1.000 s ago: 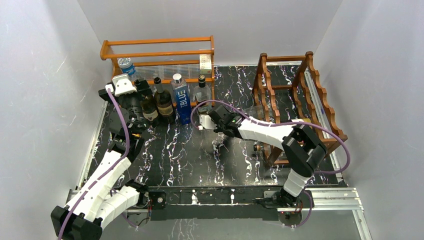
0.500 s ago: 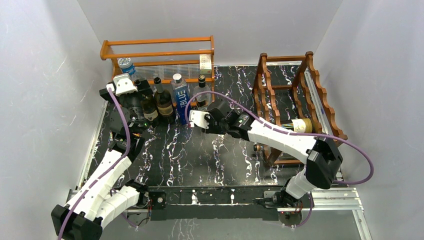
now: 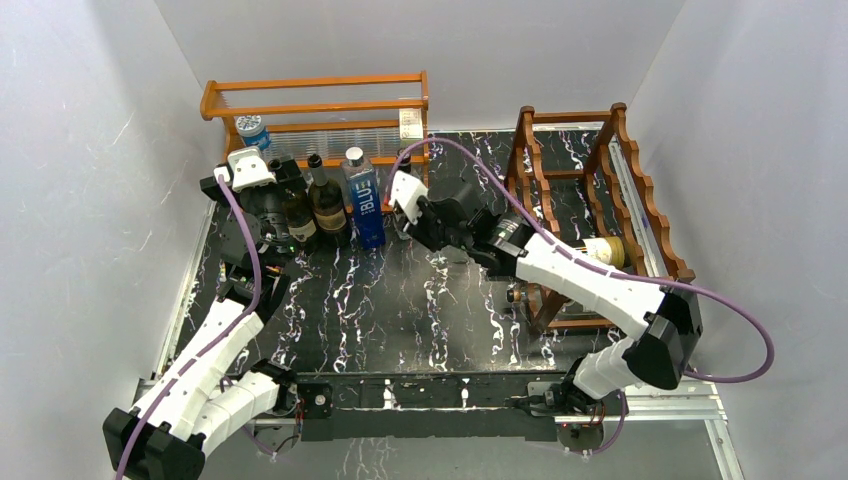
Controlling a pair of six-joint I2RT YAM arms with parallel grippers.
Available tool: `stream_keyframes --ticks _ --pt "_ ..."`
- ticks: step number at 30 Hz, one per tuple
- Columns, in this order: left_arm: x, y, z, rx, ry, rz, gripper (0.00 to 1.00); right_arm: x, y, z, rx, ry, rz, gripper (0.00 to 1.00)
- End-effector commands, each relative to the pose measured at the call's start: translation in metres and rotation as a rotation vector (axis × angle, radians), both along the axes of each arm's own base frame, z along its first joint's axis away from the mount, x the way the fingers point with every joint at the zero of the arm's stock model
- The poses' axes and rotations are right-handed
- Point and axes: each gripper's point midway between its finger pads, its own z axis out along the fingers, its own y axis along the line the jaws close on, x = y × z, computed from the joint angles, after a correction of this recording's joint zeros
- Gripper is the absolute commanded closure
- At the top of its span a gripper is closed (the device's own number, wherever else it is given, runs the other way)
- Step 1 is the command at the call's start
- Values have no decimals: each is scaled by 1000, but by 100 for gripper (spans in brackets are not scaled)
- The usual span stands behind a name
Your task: Take the wine bottle off the wine rack
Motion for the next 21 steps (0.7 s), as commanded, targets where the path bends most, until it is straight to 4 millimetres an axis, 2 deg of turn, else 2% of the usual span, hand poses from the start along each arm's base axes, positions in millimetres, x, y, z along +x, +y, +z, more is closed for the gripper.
stream_keyframes --ticks 1,8,16,21 --pt "-2 -2 13 -24 -48 -15 2 32 2 97 373 -82 -171 100" --pt "-4 -1 14 -24 -53 -13 2 62 -9 116 548 -54 -223 100" --pt "-6 1 17 -24 -63 -7 2 89 -23 111 593 -29 -308 100" --pt "-7 1 17 -23 -65 -9 2 102 -22 110 629 -35 -305 100"
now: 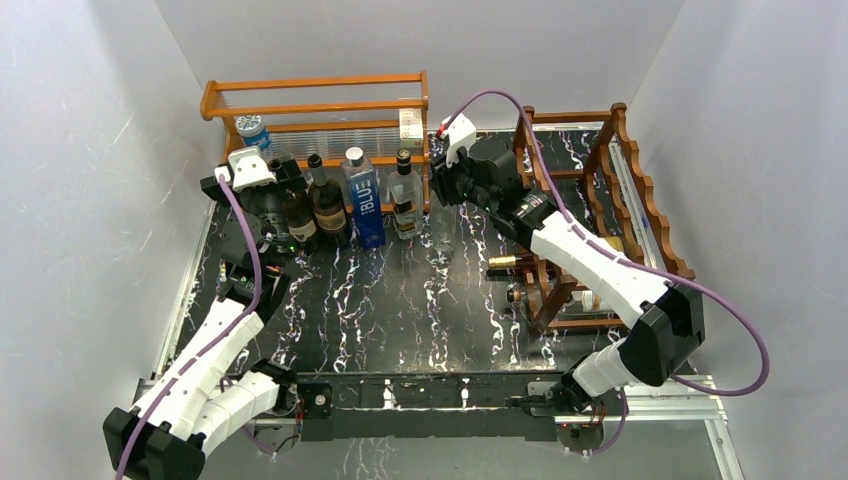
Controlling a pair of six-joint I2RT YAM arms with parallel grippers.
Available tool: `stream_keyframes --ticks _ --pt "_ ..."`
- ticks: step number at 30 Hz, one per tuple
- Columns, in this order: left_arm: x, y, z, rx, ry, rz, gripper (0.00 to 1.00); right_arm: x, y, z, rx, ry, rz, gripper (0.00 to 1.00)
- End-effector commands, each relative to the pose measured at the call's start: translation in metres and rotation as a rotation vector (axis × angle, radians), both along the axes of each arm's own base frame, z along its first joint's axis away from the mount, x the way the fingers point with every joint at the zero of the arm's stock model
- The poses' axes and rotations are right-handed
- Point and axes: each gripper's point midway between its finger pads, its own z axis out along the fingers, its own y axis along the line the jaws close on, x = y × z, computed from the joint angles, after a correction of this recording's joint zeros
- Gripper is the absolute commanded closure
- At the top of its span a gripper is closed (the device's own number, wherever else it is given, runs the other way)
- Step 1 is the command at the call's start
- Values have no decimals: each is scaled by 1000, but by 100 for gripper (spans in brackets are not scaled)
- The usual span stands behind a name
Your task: Take the wine bottle off the wine rack
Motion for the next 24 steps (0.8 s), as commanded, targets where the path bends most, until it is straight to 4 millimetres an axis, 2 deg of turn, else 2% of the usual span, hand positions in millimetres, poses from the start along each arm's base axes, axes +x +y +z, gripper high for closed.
stream_keyframes --ticks 1,7,14,24 --pt "-7 1 18 -23 -65 -10 2 22 10 60 179 -147 -8 100" --pt "-9 3 19 -21 -72 -3 2 42 9 61 218 -168 8 100" --pt "-11 4 21 -18 -78 2 2 53 18 57 215 -217 90 100" --pt "-12 5 22 -20 -83 3 2 48 42 41 249 -205 217 100"
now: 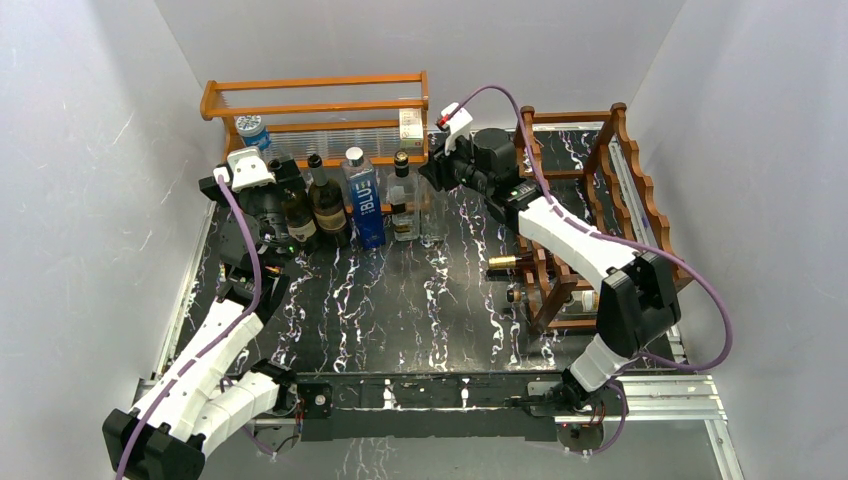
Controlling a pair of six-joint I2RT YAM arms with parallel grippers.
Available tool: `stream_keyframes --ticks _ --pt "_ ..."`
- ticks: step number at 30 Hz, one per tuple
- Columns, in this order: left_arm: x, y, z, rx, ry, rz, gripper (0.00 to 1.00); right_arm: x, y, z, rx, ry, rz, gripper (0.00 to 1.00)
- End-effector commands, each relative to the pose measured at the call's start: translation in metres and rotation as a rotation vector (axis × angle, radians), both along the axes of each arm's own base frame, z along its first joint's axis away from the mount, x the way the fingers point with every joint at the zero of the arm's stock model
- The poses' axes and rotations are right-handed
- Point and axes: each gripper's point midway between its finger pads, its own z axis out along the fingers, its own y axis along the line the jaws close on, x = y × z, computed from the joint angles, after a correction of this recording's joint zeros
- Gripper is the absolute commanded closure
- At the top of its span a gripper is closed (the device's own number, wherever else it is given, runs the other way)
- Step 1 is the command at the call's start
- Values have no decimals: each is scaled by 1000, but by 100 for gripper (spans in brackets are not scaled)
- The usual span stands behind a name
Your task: Take the wine bottle off the wine rack
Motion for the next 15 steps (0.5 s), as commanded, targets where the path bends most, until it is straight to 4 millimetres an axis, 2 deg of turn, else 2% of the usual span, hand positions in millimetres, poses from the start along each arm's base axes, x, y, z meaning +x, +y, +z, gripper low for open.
stream_keyframes --ticks 1,9,15 --pt "-10 3 18 -26 -73 -3 2 0 20 53 140 -155 85 100" --pt "-9 3 18 -26 -73 -2 2 5 22 45 164 -146 67 100" --pt "-9 3 18 -29 -72 -5 2 6 18 29 112 -136 -23 100"
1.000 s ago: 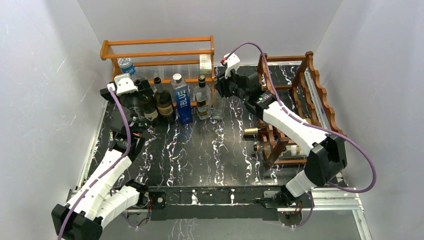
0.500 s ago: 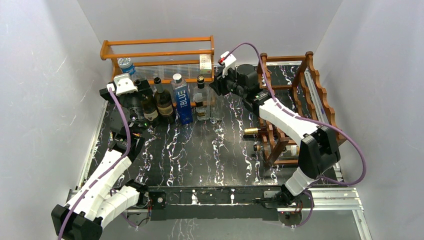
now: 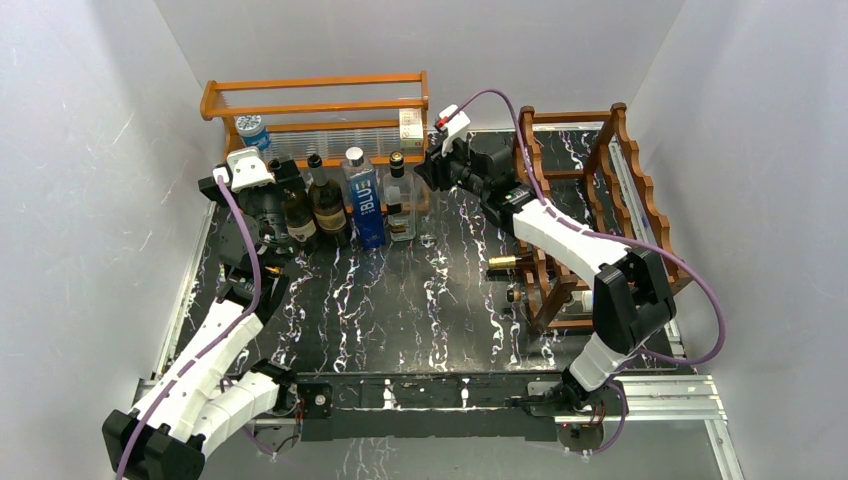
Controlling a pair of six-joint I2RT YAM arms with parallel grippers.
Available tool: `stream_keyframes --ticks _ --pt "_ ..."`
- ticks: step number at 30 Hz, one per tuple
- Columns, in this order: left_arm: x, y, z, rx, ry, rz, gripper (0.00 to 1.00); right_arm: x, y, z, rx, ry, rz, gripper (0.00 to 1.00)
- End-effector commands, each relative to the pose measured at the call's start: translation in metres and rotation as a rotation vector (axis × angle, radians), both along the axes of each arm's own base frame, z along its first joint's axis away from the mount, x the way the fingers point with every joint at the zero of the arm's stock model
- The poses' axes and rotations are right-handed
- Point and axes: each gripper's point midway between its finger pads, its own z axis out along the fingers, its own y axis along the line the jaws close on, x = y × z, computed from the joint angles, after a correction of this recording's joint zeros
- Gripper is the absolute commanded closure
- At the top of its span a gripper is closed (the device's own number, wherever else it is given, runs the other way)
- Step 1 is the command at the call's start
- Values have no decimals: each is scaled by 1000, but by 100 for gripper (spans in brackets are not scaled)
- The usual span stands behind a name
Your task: Take the wine bottle off the wine rack
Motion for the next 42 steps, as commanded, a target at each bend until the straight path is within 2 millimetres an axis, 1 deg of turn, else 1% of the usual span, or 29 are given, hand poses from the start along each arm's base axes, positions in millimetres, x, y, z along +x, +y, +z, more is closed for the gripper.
stream_keyframes --ticks 1,3,4,6,9,12,16,20,22,24,26,27,29,33,36,38,40,42 --pt "-8 2 17 -30 -70 -7 2 0 7 33 67 -112 -37 100" --pt "-8 2 17 -30 -70 -10 2 -2 7 26 59 -99 -35 100" --pt "-8 1 17 -30 -70 -11 2 -2 6 24 58 -95 -39 96" --pt "-7 1 16 -27 -65 -9 2 -1 4 19 50 -73 -59 76" --pt "-8 2 17 -29 -68 -9 2 -1 3 17 39 -55 -66 58" --pt "-7 1 16 -28 -66 -9 2 -2 -1 20 35 -48 -81 31" --pt "-8 2 18 -30 -70 -10 2 -9 -6 26 15 -57 -68 3" --pt "-7 1 17 -30 -66 -13 2 -19 -14 37 -21 -57 -63 2" --pt "-7 1 17 -33 -65 -14 2 -26 -22 41 -36 -51 -68 2" --pt "-6 1 16 -34 -65 -14 2 -38 -33 38 -75 -43 -64 2" --pt "-6 1 16 -35 -62 -14 2 -50 -46 29 -131 -53 -56 2" --pt "-6 0 15 -42 -60 -17 2 -68 -66 14 -191 -57 -60 2" --pt "-6 -1 15 -46 -58 -23 2 -83 -84 -1 -249 -51 -66 2" --pt "-6 0 15 -44 -56 -17 2 -113 -116 -38 -372 -11 -60 2" --pt "-4 0 14 -45 -52 -12 2 -130 -132 -58 -462 20 -30 2" --pt "-4 -2 13 -44 -48 -22 2 -140 -138 -69 -515 45 9 2" --pt "-3 -2 12 -46 -43 -24 2 -146 -142 -77 -570 66 41 2" --pt "-2 -2 11 -47 -40 -21 2 -146 -148 -82 -630 74 50 2"
